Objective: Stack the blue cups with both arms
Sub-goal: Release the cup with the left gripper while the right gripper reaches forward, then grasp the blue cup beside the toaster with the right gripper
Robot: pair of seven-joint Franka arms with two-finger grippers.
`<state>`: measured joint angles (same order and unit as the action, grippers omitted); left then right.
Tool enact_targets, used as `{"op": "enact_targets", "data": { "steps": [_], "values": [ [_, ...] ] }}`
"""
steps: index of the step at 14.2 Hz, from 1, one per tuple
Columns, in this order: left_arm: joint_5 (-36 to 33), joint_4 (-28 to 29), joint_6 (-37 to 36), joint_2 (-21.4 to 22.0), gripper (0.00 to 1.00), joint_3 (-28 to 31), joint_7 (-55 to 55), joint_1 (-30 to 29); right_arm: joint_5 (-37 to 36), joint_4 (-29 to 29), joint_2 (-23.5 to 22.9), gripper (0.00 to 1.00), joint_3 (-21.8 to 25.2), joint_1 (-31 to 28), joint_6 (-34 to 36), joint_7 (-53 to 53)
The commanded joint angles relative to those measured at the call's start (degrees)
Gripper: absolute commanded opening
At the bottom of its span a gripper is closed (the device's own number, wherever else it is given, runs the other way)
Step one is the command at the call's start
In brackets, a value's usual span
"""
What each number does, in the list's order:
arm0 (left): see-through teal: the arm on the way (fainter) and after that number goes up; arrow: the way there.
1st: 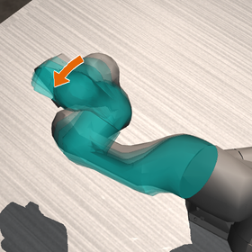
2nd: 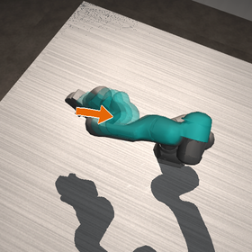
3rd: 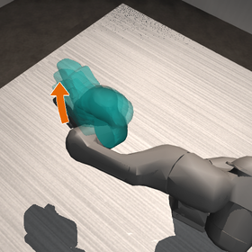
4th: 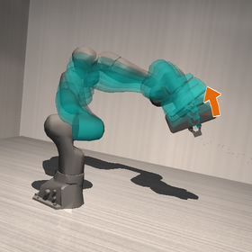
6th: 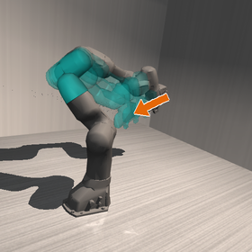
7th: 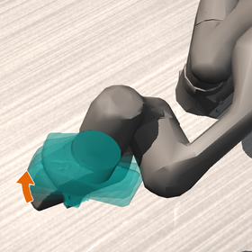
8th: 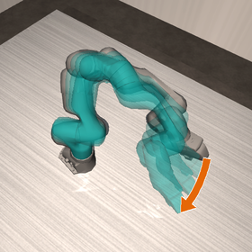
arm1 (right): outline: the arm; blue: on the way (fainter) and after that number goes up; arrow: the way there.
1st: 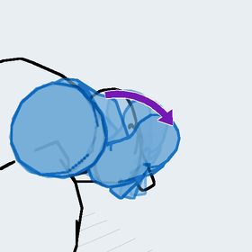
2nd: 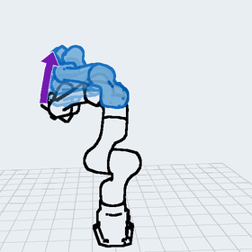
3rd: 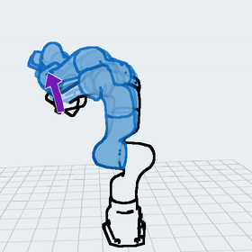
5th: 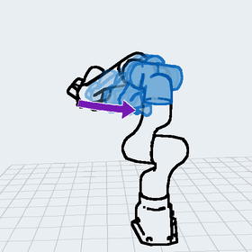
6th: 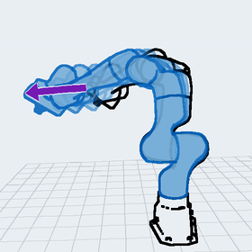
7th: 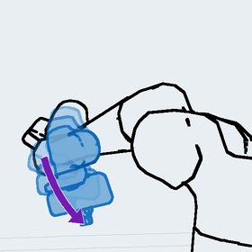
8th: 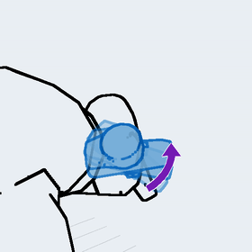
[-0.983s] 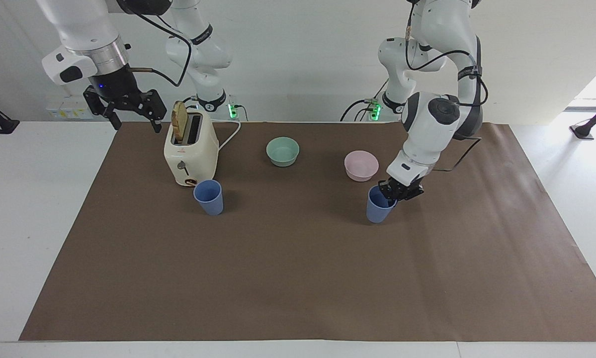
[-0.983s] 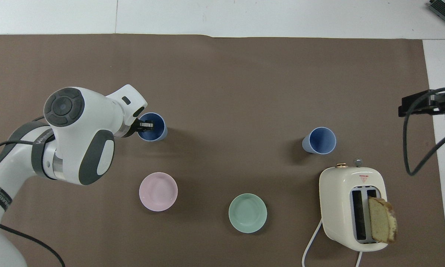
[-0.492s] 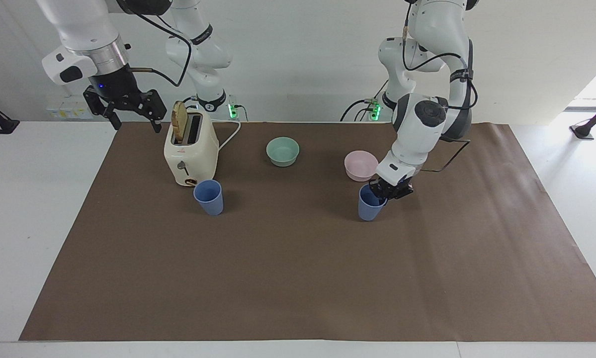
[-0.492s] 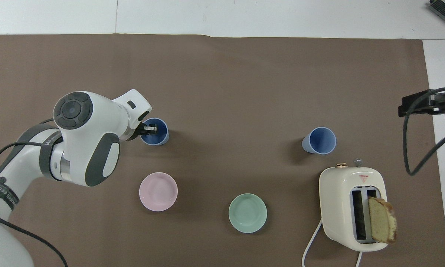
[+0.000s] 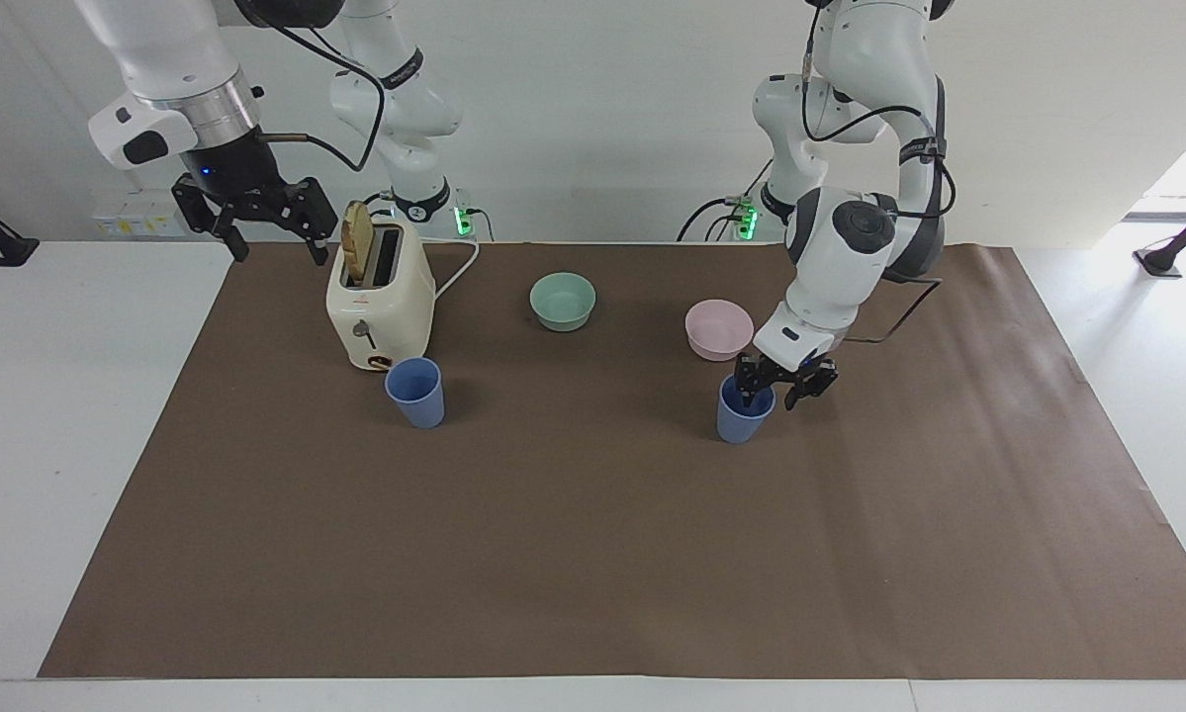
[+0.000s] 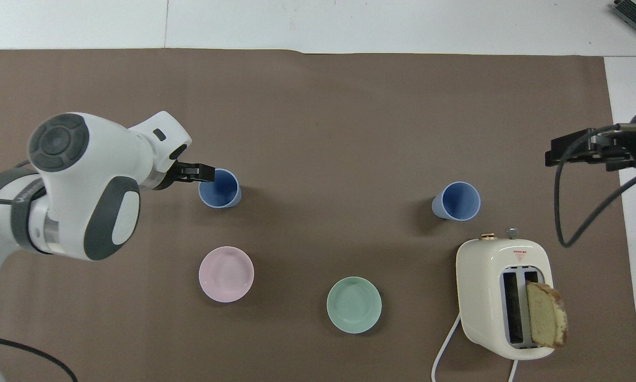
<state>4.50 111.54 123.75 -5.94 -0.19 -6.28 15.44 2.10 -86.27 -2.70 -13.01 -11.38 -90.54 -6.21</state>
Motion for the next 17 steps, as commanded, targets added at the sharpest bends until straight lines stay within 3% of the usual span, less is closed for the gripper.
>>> {"op": "enact_targets", "data": {
  "steps": [1, 7, 13, 17],
  "values": [
    [0.07, -1.58, -8.76, 6.19, 1.00, -0.07, 6.08, -3.91, 1.15, -7.22, 1.12, 1.00, -0.09, -0.04, -5.08, -1.08],
    [-1.68, -14.57, -25.73, 6.64, 1.00, -0.07, 9.00, -8.93, 1.07, -21.64, -3.62, 1.00, -0.09, 2.33, -22.19, -2.39],
    [-3.35, -22.41, -34.53, 5.85, 1.00, 0.02, 10.14, -10.16, 0.98, -27.27, -6.18, 1.00, -0.09, 2.68, -27.75, -2.40],
    [-3.36, -23.47, -36.83, 5.41, 1.00, 0.02, 10.06, -10.08, 0.37, -29.13, -6.18, 1.00, -0.09, 2.68, -29.43, -2.05]
  ]
}}
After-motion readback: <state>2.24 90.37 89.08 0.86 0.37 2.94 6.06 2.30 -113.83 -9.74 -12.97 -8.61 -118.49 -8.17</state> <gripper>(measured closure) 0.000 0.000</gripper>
